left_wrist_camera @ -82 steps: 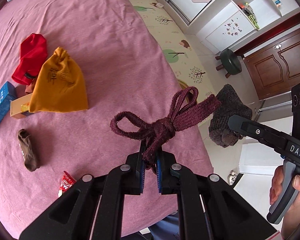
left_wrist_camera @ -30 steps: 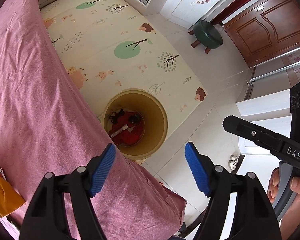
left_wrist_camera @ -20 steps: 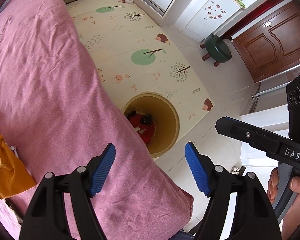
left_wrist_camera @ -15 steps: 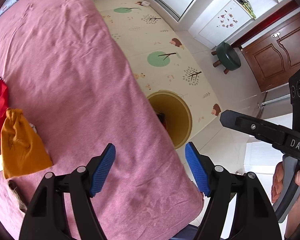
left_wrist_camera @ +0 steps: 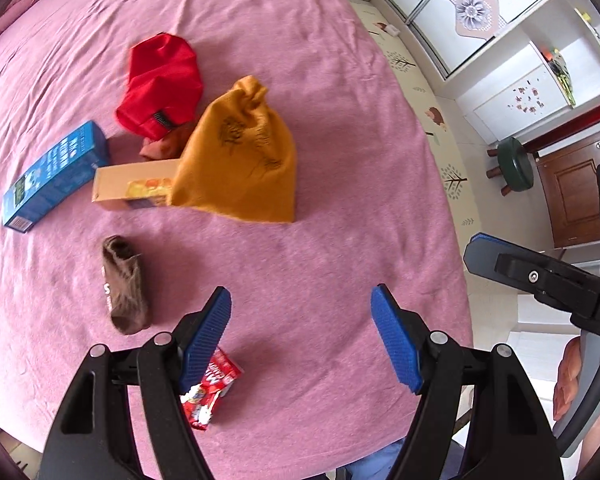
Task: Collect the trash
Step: 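Move both tools back over the bed items, then grasp the brown sock with the left tool while the right tool grasps the red candy wrapper, then carry brown sock and candy wrapper to the yellow bin and open both tools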
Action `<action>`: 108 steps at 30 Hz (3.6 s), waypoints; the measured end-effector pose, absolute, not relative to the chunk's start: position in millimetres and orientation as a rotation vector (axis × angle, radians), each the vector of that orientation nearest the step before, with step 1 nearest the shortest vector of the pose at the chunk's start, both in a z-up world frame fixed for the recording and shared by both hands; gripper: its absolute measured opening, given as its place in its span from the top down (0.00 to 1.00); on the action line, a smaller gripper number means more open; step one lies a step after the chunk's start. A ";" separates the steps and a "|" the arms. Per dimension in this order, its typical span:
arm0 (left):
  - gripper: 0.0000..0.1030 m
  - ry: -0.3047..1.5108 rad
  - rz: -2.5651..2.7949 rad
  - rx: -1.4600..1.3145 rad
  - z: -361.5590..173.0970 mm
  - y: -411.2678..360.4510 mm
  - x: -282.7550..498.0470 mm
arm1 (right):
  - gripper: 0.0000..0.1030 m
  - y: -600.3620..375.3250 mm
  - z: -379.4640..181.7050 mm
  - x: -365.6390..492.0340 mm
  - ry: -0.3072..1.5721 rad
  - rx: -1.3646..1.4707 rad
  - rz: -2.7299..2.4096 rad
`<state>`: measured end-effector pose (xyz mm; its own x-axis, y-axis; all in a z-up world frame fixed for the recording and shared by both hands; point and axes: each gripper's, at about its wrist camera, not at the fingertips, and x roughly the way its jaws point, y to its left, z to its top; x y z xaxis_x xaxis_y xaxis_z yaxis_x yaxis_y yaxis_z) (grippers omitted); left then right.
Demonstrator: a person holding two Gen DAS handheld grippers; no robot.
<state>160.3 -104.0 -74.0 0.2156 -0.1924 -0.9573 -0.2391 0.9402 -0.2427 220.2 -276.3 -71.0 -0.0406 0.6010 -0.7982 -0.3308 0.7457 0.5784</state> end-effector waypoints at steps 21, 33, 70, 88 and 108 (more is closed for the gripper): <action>0.30 1.482 0.128 -0.419 -161.7 20.9 100.7 | 0.54 -183.9 -149.2 119.5 1.575 0.257 0.666; 0.28 1.565 0.118 -0.295 -214.2 20.2 123.3 | 0.54 -183.7 -189.1 87.6 1.653 0.301 0.568; 0.86 1.467 -0.028 -0.414 -101.1 -36.7 116.8 | 0.66 -210.7 -116.2 128.0 1.497 0.199 0.647; 0.86 1.409 -0.212 -0.348 -57.8 -219.1 195.8 | 0.66 -395.5 -75.4 230.6 1.389 0.314 0.526; 0.86 1.491 -0.395 -0.212 -92.4 -378.4 308.8 | 0.65 -556.8 -102.9 307.6 1.355 0.385 0.311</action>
<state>308.8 -378.4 -92.4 0.0323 -0.3827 -0.9233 0.1251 0.9181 -0.3762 307.6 -556.8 -102.9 0.1897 0.4320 -0.8817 0.0051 0.8976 0.4409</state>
